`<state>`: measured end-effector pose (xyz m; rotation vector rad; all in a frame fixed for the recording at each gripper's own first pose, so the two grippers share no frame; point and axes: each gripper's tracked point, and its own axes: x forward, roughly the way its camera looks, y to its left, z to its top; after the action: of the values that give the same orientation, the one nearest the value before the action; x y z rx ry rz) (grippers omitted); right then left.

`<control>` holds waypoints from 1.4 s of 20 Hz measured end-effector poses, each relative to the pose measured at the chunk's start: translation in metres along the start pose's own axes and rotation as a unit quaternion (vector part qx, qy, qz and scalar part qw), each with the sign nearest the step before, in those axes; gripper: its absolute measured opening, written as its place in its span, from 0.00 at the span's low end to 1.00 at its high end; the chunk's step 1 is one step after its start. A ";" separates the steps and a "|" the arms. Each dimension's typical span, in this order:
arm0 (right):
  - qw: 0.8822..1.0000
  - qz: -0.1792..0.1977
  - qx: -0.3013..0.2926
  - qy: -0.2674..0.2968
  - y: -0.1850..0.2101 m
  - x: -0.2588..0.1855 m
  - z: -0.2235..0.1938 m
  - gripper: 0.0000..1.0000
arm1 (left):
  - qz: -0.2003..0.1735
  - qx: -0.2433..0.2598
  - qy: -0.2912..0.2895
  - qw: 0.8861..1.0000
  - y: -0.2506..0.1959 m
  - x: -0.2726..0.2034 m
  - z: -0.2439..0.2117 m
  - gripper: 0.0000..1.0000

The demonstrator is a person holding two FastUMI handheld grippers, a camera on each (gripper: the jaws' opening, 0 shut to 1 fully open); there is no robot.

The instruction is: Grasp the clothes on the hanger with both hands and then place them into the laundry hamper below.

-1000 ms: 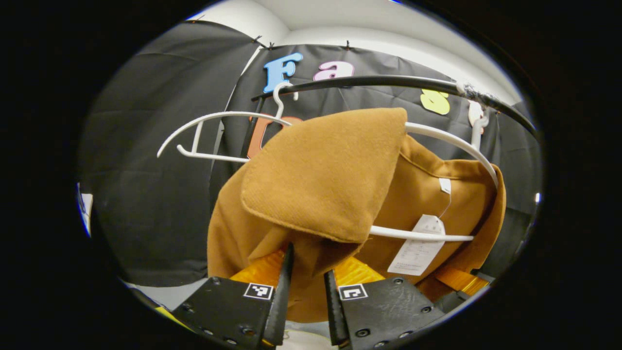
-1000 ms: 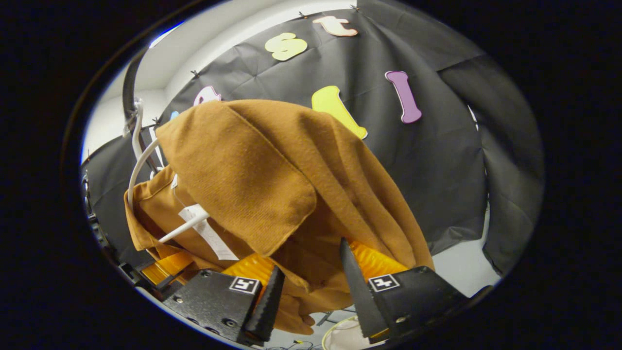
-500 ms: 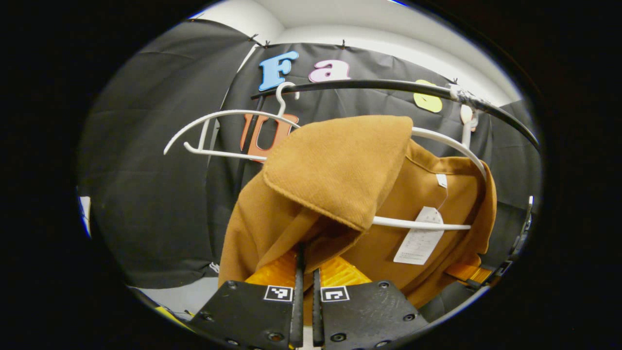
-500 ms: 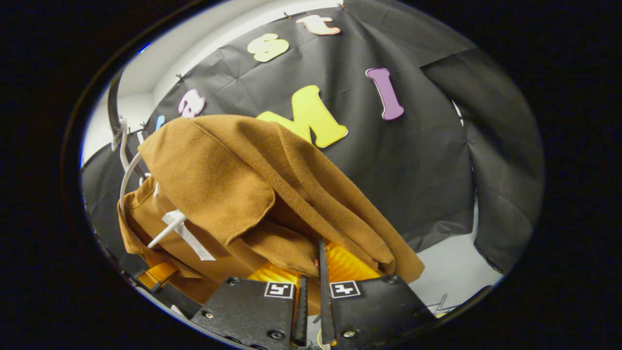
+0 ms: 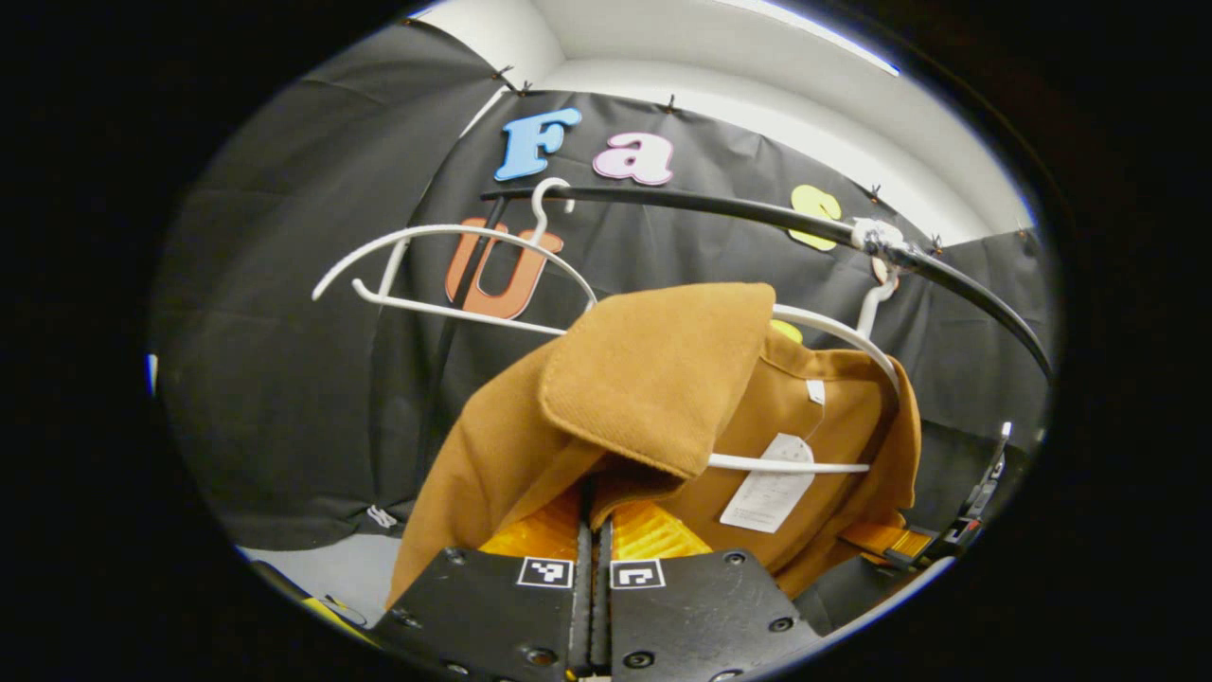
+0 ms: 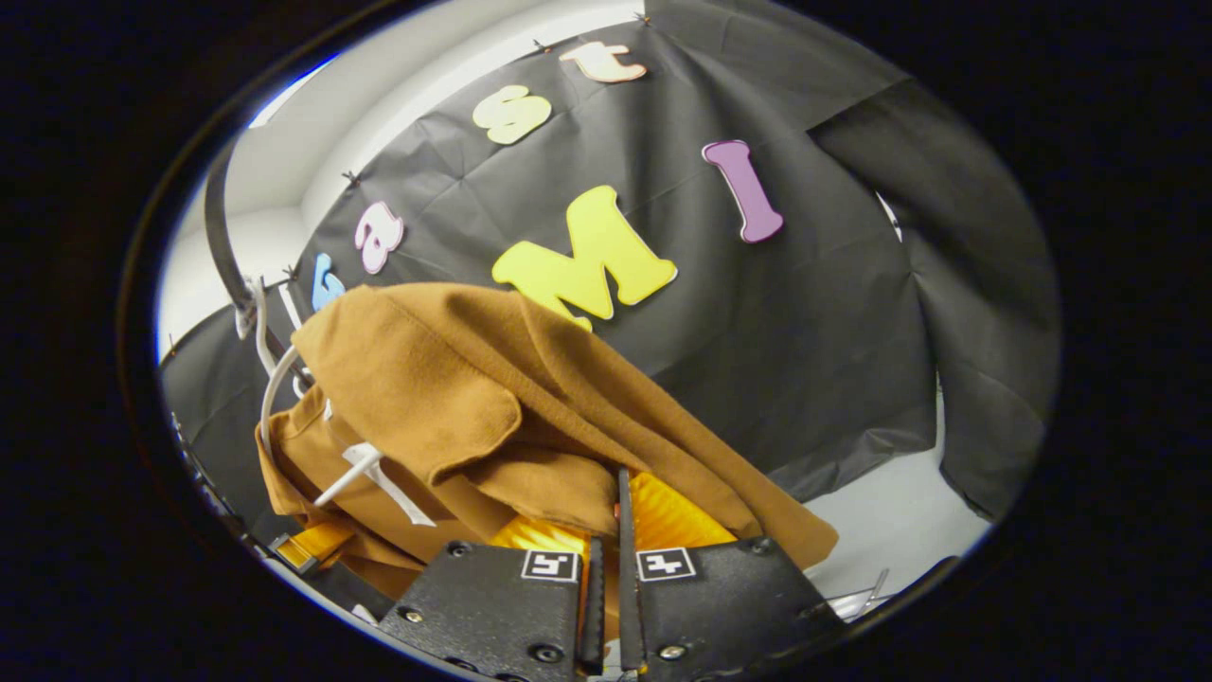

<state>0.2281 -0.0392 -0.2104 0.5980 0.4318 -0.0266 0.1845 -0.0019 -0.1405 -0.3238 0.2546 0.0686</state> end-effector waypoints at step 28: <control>0.991 0.004 0.125 -0.040 -0.017 0.038 0.062 0.09 | 0.018 -0.057 -0.036 0.998 0.071 -0.042 0.080 0.00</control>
<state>0.2840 -0.0834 -0.1885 0.8417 0.3513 -0.0975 0.1555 0.0898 -0.0777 -0.4285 0.1859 0.1307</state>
